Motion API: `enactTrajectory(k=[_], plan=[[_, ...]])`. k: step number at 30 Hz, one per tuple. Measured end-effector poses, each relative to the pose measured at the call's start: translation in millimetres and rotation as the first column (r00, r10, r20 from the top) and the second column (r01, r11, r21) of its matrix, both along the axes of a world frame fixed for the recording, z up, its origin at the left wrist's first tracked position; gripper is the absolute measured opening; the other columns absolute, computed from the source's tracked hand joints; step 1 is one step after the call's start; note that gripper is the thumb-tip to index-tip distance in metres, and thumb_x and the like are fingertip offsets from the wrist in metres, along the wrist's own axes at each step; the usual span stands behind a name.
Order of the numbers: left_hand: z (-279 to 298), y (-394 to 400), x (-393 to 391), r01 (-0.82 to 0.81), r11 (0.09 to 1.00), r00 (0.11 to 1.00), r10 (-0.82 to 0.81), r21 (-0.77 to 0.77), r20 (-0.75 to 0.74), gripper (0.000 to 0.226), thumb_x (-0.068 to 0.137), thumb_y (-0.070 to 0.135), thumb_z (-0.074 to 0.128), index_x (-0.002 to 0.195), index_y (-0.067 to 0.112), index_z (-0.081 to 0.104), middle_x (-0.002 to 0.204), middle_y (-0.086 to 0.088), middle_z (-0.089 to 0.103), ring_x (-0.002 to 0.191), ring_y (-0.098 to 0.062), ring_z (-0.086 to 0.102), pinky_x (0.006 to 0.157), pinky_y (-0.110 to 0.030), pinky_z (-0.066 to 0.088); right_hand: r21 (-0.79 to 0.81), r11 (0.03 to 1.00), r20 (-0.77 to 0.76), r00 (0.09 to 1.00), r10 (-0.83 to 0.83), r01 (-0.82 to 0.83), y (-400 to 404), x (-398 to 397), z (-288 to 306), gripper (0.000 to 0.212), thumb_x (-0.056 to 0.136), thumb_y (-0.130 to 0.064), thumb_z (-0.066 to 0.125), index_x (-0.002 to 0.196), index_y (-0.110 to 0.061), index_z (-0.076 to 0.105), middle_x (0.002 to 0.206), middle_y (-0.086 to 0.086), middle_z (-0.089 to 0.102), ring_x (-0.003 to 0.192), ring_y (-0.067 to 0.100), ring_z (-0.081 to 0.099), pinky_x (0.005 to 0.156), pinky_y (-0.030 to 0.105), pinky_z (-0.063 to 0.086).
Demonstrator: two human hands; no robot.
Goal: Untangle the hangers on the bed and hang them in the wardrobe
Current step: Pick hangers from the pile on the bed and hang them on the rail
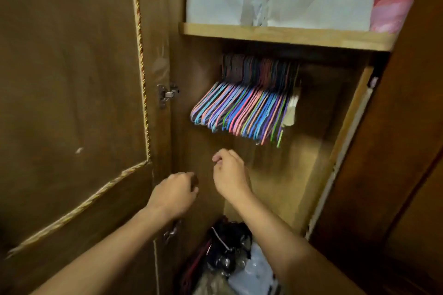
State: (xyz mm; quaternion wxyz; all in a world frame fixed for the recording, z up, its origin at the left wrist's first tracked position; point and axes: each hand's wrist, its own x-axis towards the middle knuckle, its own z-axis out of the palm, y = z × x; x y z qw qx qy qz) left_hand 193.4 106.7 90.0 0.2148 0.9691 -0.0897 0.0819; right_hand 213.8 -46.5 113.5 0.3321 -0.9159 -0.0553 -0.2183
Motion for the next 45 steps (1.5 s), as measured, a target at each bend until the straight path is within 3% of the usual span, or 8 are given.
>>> enactTrajectory(k=[5, 11, 18, 22, 25, 36, 41, 45], plan=[[-63.0, 92.0, -138.0, -0.351, 0.936, 0.899, 0.335, -0.006, -0.283, 0.009, 0.092, 0.033, 0.054, 0.089, 0.027, 0.06, 0.103, -0.003, 0.071, 0.098, -0.025, 0.067, 0.083, -0.038, 0.055, 0.001, 0.923, -0.422, 0.836, 0.35, -0.385, 85.4, -66.8, -75.7, 0.026, 0.093, -0.007, 0.045, 0.088, -0.021, 0.067, 0.108, 0.006, 0.064, 0.087, 0.023, 0.059, 0.076, 0.025, 0.046], [-87.5, 181.0, -312.0, -0.722, 0.687, 0.675, 0.671, -0.085, -0.305, 0.022, 0.087, 0.031, 0.049, 0.097, 0.027, 0.069, 0.098, 0.0, 0.074, 0.096, -0.025, 0.068, 0.08, -0.036, 0.055, -0.03, 0.681, -0.542, 0.584, 0.604, -0.732, 224.0, -177.9, -101.1, 0.029, 0.096, -0.015, 0.042, 0.097, -0.023, 0.07, 0.103, 0.003, 0.066, 0.091, 0.023, 0.06, 0.076, 0.027, 0.046], [-172.3, 219.0, -641.5, -0.982, 0.008, 0.101, 0.865, -0.187, -0.492, 0.02, 0.089, 0.02, 0.052, 0.094, 0.021, 0.071, 0.09, -0.003, 0.074, 0.086, -0.02, 0.069, 0.073, -0.028, 0.052, -0.082, 0.076, -0.718, 0.112, 0.687, -0.994, 393.8, -427.5, -151.0, 0.024, 0.093, -0.018, 0.046, 0.088, -0.027, 0.067, 0.102, 0.001, 0.07, 0.096, 0.024, 0.064, 0.076, 0.03, 0.049], [-234.9, 187.1, -801.9, -0.82, -0.529, -0.339, 0.756, -0.219, -0.559, 0.017, 0.09, 0.021, 0.053, 0.083, 0.022, 0.069, 0.082, 0.002, 0.072, 0.079, -0.019, 0.068, 0.076, -0.035, 0.055, -0.013, -0.212, -0.816, -0.112, 0.567, -0.977, 432.7, -552.0, -208.4, 0.024, 0.097, -0.022, 0.048, 0.093, -0.012, 0.069, 0.094, 0.009, 0.071, 0.082, 0.024, 0.064, 0.069, 0.033, 0.046], [-282.2, 162.0, -875.0, -0.702, -0.692, -0.462, 0.623, -0.17, -0.631, 0.018, 0.091, 0.024, 0.054, 0.078, 0.023, 0.066, 0.079, 0.003, 0.071, 0.08, -0.021, 0.067, 0.078, -0.039, 0.056, 0.021, -0.319, -0.847, -0.186, 0.499, -0.948, 451.9, -624.2, -262.0, 0.027, 0.095, -0.024, 0.049, 0.092, -0.003, 0.067, 0.087, 0.013, 0.069, 0.076, 0.026, 0.063, 0.071, 0.044, 0.052], [-365.4, 164.7, -915.7, -0.546, -0.837, -0.488, 0.36, -0.044, -0.795, 0.021, 0.093, 0.019, 0.056, 0.074, 0.02, 0.066, 0.075, 0.002, 0.07, 0.075, -0.022, 0.067, 0.074, -0.036, 0.055, -0.007, -0.419, -0.949, -0.126, 0.289, -0.908, 538.0, -692.6, -388.9, 0.021, 0.095, -0.024, 0.048, 0.083, -0.016, 0.063, 0.098, 0.013, 0.071, 0.093, 0.034, 0.068, 0.086, 0.043, 0.056], [-415.8, 234.1, -896.4, -0.48, -0.877, -0.525, 0.281, 0.007, -0.804, 0.02, 0.094, 0.014, 0.051, 0.111, 0.019, 0.059, 0.074, 0.002, 0.064, 0.07, -0.017, 0.061, 0.061, -0.029, 0.042, -0.04, -0.444, -0.956, -0.095, 0.277, -0.895, 614.4, -693.4, -455.1, 0.014, 0.094, -0.021, 0.051, 0.093, -0.017, 0.064, 0.107, 0.008, 0.066, 0.104, 0.031, 0.063, 0.086, 0.035, 0.051], [-496.3, 322.5, -905.1, -0.416, -0.909, -0.581, 0.249, 0.02, -0.775, 0.035, 0.097, 0.024, 0.053, 0.13, 0.013, 0.054, 0.099, -0.009, 0.066, 0.09, -0.029, 0.064, 0.076, -0.032, 0.047, -0.04, -0.455, -0.954, -0.101, 0.281, -0.889, 682.2, -700.0, -532.0, 0.014, 0.095, -0.023, 0.053, 0.106, -0.016, 0.059, 0.109, 0.009, 0.067, 0.095, 0.028, 0.062, 0.081, 0.035, 0.05]])
